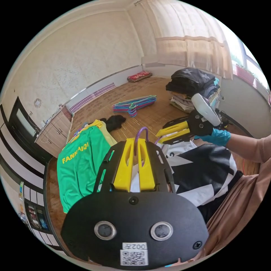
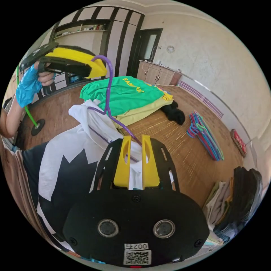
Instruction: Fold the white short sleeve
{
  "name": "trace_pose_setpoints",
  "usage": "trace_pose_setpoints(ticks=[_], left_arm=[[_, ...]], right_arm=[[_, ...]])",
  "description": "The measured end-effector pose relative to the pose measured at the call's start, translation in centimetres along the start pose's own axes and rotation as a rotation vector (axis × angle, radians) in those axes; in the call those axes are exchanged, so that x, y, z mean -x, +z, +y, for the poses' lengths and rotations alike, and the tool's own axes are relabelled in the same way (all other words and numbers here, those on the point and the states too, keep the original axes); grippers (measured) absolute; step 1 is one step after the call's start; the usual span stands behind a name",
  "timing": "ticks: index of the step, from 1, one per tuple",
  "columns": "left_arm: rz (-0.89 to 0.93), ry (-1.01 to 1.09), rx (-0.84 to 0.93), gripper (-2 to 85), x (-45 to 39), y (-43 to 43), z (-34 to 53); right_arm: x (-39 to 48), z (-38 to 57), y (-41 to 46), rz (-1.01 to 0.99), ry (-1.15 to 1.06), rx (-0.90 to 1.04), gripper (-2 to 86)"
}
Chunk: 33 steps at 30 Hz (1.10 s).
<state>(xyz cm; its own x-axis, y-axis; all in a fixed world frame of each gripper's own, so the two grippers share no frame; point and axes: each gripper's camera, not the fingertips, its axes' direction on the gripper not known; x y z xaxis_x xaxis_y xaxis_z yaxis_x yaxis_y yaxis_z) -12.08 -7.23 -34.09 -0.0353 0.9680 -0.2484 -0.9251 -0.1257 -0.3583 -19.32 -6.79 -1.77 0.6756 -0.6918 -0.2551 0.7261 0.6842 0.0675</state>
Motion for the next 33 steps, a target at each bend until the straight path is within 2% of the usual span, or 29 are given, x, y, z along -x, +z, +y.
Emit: trace_pose_setpoints(ticks=[11,16,23,33], left_arm=[[0.069,0.073,0.040,1.6,-0.1,0.4,-2.7],[0.001,0.109,0.076,1.5,-1.9,1.4,-4.2],[-0.015,0.041,0.054,0.0,-2.6,0.9,-4.7],[-0.108,0.009,0.023,-0.6,-3.9,-0.4,-4.9]], right_arm=[[-0.9,1.8,1.2,-0.022,0.012,-0.020,7.7],[-1.0,2.6,1.2,-0.013,0.035,-0.021,7.7],[-1.9,4.6,0.9,0.108,0.144,0.014,8.8],[-2.9,7.0,0.3,0.191,0.239,-0.014,-0.5]])
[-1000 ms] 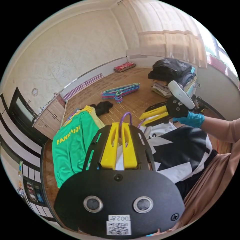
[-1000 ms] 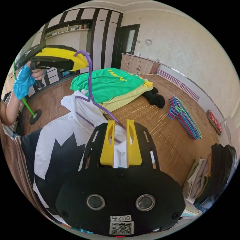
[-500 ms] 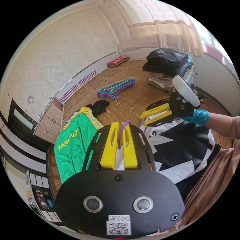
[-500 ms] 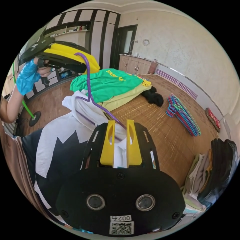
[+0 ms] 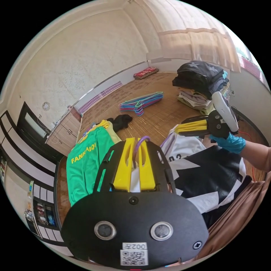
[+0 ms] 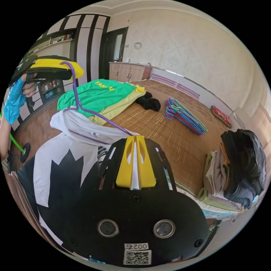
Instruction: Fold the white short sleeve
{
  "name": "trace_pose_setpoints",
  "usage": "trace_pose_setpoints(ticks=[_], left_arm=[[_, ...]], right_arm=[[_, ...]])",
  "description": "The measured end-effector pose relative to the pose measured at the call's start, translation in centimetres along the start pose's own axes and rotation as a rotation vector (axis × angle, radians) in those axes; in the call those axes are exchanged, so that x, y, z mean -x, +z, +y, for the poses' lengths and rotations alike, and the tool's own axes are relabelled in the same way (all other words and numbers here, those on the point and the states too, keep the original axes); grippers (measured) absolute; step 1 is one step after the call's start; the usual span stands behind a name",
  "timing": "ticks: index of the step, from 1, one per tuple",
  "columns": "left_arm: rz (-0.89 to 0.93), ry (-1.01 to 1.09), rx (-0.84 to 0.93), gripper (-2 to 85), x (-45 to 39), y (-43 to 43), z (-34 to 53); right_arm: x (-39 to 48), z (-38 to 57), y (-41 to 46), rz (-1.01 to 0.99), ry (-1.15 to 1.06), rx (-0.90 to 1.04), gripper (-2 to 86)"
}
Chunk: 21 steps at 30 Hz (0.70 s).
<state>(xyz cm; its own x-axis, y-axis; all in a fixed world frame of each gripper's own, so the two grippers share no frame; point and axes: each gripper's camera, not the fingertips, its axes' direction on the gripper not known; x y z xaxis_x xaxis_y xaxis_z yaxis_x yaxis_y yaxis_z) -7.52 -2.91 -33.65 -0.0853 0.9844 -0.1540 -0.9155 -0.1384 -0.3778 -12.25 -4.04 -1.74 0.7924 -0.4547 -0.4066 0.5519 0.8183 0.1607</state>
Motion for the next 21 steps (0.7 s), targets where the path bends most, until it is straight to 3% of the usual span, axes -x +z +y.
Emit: trace_pose_setpoints(ticks=[8,21], left_arm=[[-0.026,0.013,-0.036,-0.9,-0.6,-1.3,-0.8],[-0.041,0.006,-0.028,-1.0,-1.5,-1.4,-0.6]], right_arm=[[-1.7,0.1,0.4,0.211,0.096,-0.010,-0.9],[-5.8,0.9,2.9,0.299,0.188,0.014,-0.9]])
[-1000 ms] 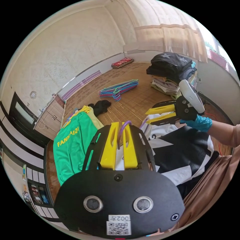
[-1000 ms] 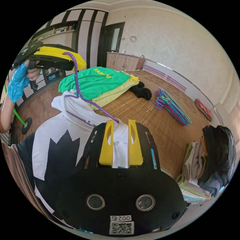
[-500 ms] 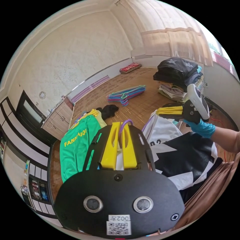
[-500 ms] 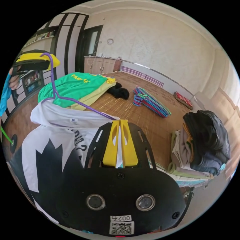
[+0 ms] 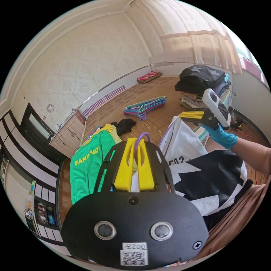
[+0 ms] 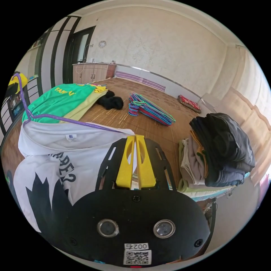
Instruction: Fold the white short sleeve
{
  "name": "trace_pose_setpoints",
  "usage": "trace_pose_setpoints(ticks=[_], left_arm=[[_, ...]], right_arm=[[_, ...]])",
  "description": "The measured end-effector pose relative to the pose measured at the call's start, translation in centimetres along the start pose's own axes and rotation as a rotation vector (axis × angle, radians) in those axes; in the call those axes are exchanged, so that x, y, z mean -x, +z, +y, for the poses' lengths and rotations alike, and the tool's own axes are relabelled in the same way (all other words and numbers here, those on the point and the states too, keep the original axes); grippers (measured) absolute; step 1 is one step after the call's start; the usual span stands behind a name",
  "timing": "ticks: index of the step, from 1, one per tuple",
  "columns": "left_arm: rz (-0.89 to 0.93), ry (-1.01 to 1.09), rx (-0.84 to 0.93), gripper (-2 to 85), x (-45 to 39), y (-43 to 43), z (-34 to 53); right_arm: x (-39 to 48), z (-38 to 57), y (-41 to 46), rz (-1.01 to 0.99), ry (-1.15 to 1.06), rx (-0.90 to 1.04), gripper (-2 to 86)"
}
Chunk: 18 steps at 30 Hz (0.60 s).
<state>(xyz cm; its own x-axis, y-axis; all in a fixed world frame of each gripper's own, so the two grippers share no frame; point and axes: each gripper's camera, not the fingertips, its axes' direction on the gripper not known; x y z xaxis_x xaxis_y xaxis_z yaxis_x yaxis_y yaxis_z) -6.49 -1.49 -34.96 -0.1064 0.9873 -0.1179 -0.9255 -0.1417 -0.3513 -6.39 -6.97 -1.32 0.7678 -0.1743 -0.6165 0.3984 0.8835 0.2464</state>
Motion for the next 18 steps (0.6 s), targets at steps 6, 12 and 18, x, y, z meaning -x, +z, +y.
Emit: trace_pose_setpoints(ticks=[6,12,18], left_arm=[[0.044,0.015,-0.007,-1.0,-0.1,0.0,0.3],[0.043,0.039,-0.016,-1.0,-1.2,-0.6,0.8],[0.015,0.027,-0.005,-1.0,-1.1,-1.2,1.8]], right_arm=[[-0.4,-1.1,0.9,-0.083,-0.022,-0.011,-0.9],[-1.8,-2.1,4.0,-0.124,-0.010,0.075,-0.9],[-2.3,-2.7,7.8,-0.075,-0.013,0.155,-0.9]])
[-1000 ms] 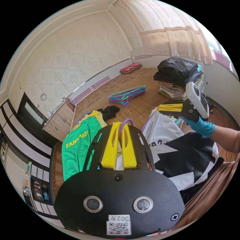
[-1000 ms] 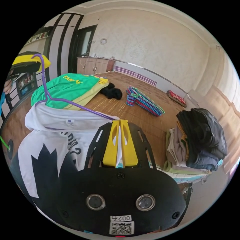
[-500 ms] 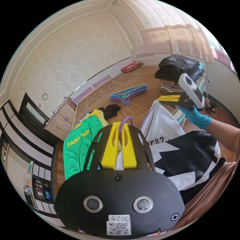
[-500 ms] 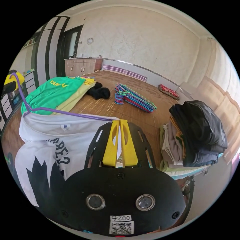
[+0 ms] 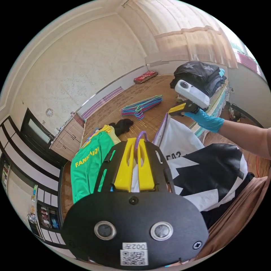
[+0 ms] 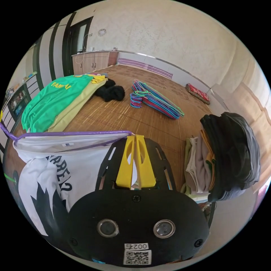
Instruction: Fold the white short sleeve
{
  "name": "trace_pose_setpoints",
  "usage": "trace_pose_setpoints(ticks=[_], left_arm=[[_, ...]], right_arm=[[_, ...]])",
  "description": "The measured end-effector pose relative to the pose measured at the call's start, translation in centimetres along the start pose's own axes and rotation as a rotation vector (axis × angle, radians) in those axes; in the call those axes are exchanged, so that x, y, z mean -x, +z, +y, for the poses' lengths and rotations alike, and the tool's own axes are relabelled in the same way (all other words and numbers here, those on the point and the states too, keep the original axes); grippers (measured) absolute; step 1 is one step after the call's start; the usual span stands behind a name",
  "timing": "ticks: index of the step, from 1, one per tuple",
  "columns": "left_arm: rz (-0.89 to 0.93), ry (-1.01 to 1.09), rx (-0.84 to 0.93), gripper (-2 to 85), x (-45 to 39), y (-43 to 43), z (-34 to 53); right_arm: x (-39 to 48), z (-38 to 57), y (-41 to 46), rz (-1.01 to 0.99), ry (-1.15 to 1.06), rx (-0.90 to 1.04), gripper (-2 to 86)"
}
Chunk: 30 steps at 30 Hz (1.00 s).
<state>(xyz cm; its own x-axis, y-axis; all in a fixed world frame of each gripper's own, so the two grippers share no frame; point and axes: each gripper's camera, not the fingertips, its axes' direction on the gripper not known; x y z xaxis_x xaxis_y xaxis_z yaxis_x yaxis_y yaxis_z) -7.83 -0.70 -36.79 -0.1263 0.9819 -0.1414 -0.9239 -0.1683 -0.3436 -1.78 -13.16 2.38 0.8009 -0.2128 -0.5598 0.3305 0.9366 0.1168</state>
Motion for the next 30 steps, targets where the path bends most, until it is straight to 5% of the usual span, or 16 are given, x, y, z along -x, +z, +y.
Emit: trace_pose_setpoints(ticks=[24,30], left_arm=[[-0.030,-0.115,-0.137,-0.9,3.5,-2.7,-0.7],[0.019,-0.125,-0.174,-0.9,4.1,-3.1,-1.1]], right_arm=[[-3.3,7.8,5.1,-0.281,-0.008,0.082,-0.5],[-2.6,7.8,2.5,-0.411,-0.087,-0.023,6.4]])
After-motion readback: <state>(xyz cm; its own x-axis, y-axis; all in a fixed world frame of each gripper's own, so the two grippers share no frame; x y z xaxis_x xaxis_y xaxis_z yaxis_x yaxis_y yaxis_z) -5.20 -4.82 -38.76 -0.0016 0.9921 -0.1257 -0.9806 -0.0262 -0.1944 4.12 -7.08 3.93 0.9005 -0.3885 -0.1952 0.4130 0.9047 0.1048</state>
